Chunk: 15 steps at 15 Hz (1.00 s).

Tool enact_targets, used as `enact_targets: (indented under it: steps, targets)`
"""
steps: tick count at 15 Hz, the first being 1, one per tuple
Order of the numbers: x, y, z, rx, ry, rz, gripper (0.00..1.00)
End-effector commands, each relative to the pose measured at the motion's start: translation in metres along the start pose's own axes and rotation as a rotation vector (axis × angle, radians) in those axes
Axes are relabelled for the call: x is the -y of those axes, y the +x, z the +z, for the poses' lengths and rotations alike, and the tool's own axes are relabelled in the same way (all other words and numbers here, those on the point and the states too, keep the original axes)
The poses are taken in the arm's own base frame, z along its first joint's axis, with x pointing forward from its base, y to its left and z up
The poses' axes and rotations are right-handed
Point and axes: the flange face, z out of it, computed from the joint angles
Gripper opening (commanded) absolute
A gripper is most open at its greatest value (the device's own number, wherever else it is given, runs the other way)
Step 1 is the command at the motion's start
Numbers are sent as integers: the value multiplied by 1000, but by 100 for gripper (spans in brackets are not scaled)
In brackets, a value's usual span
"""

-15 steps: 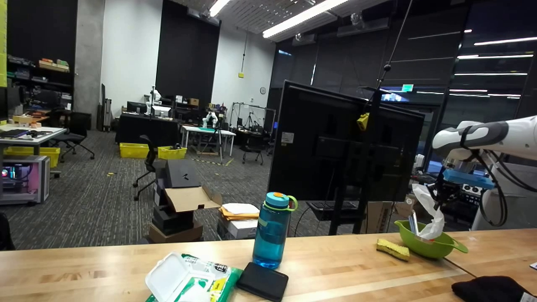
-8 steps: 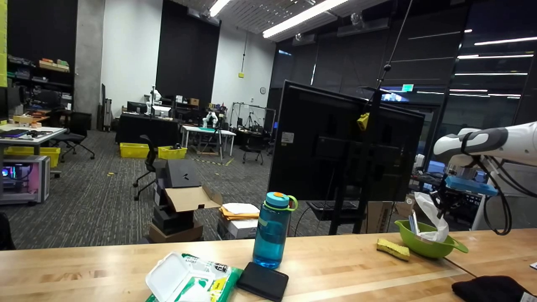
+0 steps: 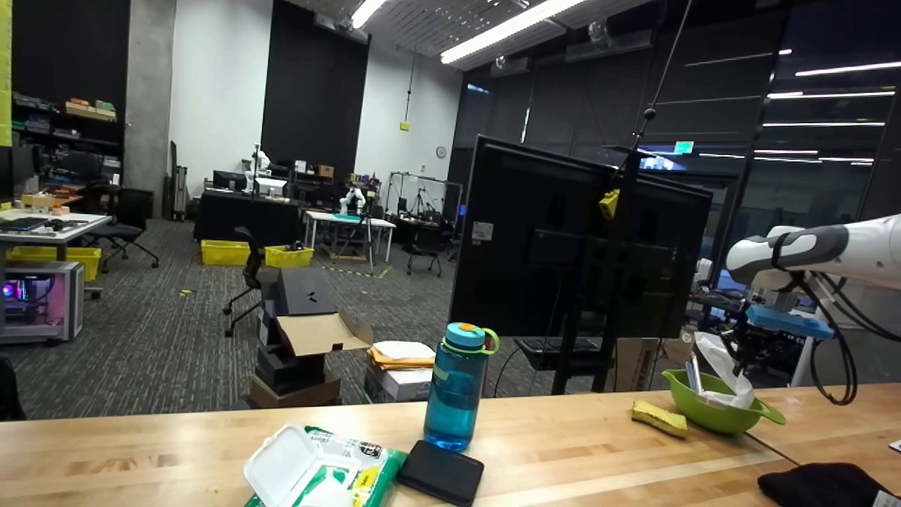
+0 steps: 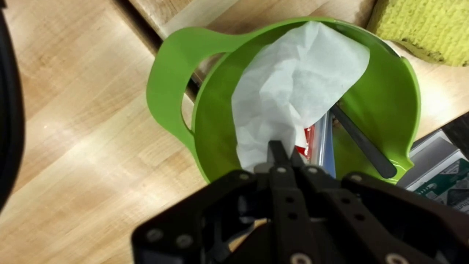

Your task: Put the tissue in the green bowl

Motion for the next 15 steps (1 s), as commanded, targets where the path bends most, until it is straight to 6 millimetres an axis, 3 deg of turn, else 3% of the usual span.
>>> enact_targets:
  steps: [1, 6, 14, 15]
  targets:
    - [11, 5, 7, -24, 38, -22, 0]
    - [19, 5, 26, -18, 48, -20, 0]
    - [0, 0, 40, 15, 36, 16, 0]
    - [-3, 0, 39, 15, 34, 19, 21]
